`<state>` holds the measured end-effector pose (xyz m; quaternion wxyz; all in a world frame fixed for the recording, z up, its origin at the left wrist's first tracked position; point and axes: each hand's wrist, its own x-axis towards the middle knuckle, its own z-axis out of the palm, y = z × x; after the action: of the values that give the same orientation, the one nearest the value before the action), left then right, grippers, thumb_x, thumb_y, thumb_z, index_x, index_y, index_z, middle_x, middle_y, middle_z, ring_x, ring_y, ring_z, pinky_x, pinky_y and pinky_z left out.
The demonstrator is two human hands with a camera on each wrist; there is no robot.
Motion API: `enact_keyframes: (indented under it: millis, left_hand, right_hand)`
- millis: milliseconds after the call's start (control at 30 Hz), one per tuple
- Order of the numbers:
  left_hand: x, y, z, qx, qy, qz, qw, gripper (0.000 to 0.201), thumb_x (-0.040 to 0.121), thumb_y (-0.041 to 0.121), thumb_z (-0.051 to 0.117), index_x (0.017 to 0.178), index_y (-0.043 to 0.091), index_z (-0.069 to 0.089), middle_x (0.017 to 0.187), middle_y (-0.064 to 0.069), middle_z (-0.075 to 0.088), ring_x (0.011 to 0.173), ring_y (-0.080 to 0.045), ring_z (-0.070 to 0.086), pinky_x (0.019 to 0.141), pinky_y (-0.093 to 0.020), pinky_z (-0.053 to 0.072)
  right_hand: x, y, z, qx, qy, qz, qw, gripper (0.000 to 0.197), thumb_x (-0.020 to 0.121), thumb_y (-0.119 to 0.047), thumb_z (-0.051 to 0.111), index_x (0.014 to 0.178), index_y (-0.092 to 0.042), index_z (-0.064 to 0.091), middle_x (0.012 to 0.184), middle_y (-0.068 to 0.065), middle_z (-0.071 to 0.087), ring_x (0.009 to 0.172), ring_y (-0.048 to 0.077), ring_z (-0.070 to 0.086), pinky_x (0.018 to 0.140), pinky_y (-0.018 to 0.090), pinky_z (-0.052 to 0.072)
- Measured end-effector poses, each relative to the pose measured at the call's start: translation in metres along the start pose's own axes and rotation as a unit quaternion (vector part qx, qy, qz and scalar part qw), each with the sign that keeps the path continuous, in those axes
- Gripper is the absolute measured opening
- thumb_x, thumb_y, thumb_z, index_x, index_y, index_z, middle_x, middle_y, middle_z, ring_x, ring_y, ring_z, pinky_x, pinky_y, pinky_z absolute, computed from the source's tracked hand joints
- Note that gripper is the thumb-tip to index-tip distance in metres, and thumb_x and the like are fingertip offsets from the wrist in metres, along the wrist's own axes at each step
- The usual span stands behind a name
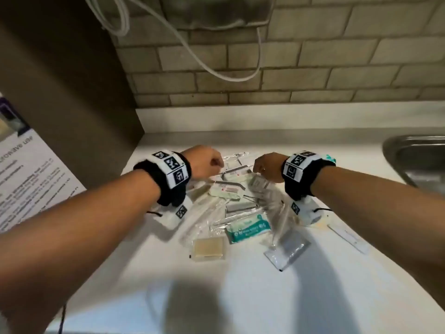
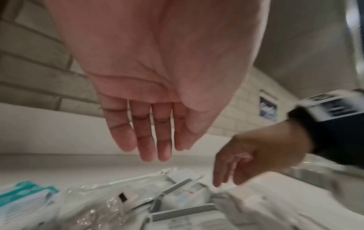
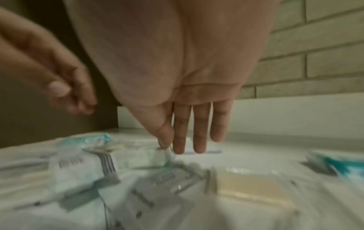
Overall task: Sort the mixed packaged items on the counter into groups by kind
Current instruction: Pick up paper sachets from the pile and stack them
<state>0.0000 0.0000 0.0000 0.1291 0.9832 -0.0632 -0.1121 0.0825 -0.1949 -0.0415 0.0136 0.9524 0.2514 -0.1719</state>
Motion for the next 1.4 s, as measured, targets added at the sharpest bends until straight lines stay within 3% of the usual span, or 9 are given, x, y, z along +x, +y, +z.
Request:
enact_keyframes:
  millis: [167,267,567,700,833,1067,1233,1333,1400]
  left_hand:
    - [0.066,-0.011,0.013,0.023,-0.02,-0.057,0.998,0.033,0.094,0.009,0.049,0.124,0.015,0.063,0.13,-0.006,0.062,0.118,-0.023,0.057,0.097,-0.026,0.041]
    - [0.088,-0.016,0.027,0.067,-0.067,-0.074,0.993,0.037,0.094,0.007,0.047,0.129,0.01,0.06,0.134,-0.009,0.058,0.121,-0.026,0.055,0.101,-0.03,0.042]
    - [0.132,-0.034,0.035,0.121,-0.127,-0.11,0.978,0.035,0.064,0.04,0.068,0.076,0.007,0.065,0.07,-0.005,0.068,0.062,-0.026,0.064,0.062,-0.031,0.054]
    - [0.13,-0.034,0.03,0.08,-0.135,-0.139,0.978,0.034,0.068,0.043,0.076,0.07,0.01,0.064,0.068,-0.004,0.065,0.059,-0.024,0.059,0.052,-0.025,0.044]
    - [0.133,-0.036,0.034,0.04,-0.114,-0.113,0.986,0.028,0.071,0.033,0.076,0.085,0.012,0.064,0.08,-0.004,0.063,0.07,-0.023,0.057,0.055,-0.024,0.039]
    - [0.123,-0.037,0.036,-0.133,0.016,-0.054,0.99,0.015,0.088,0.024,0.065,0.1,0.016,0.069,0.101,-0.004,0.069,0.091,-0.018,0.06,0.078,-0.021,0.041]
    - [0.1,-0.022,0.025,-0.266,0.1,-0.004,0.959,0.01,0.093,0.023,0.06,0.095,0.016,0.066,0.089,-0.002,0.066,0.081,-0.017,0.058,0.069,-0.021,0.042]
    - [0.081,-0.012,0.011,-0.32,0.129,0.026,0.938,0.017,0.096,0.019,0.056,0.106,0.012,0.068,0.095,-0.005,0.068,0.084,-0.015,0.059,0.071,-0.014,0.047]
    - [0.069,-0.008,0.006,-0.355,0.145,0.032,0.923,0.021,0.095,0.017,0.057,0.113,0.014,0.068,0.102,-0.005,0.07,0.088,-0.014,0.062,0.083,-0.026,0.051]
  right_hand:
    - [0.031,-0.004,0.026,-0.063,-0.062,-0.031,0.996,0.051,0.082,-0.025,0.073,0.131,-0.027,0.056,0.14,-0.003,0.054,0.125,0.021,0.054,0.102,0.03,0.045]
    - [0.044,0.0,0.019,-0.032,-0.087,-0.031,0.995,0.041,0.082,-0.007,0.069,0.123,-0.011,0.063,0.131,0.006,0.06,0.119,0.027,0.057,0.097,0.032,0.047]
    - [0.068,0.004,0.019,-0.031,-0.143,0.012,0.989,0.066,0.066,-0.001,0.082,0.126,-0.013,0.058,0.129,0.004,0.06,0.116,0.024,0.06,0.081,0.024,0.047]
    - [0.093,0.011,0.014,-0.032,-0.18,0.015,0.983,0.071,0.043,-0.018,0.092,0.109,-0.027,0.067,0.11,-0.006,0.073,0.096,0.022,0.07,0.087,0.037,0.056]
    - [0.122,0.024,0.021,-0.046,-0.203,0.01,0.978,0.093,0.012,-0.04,0.086,0.103,-0.024,0.073,0.096,-0.005,0.075,0.087,0.024,0.071,0.083,0.041,0.057]
    - [0.098,0.038,0.011,-0.072,-0.14,0.043,0.987,0.053,0.049,-0.038,0.09,0.099,-0.029,0.074,0.086,-0.009,0.073,0.082,0.021,0.071,0.082,0.038,0.058]
    - [0.02,0.019,-0.029,0.008,-0.076,0.028,0.997,0.022,0.082,-0.015,0.072,0.104,-0.014,0.069,0.096,-0.002,0.064,0.089,0.018,0.057,0.075,0.025,0.045]
    - [0.001,0.018,-0.037,0.143,0.004,0.029,0.989,0.03,0.082,-0.012,0.072,0.112,-0.014,0.067,0.089,0.002,0.064,0.076,0.018,0.062,0.062,0.023,0.049]
    - [-0.011,0.016,-0.043,0.208,0.007,0.013,0.978,0.042,0.085,-0.012,0.07,0.125,-0.009,0.056,0.086,0.007,0.07,0.08,0.023,0.068,0.074,0.035,0.059]
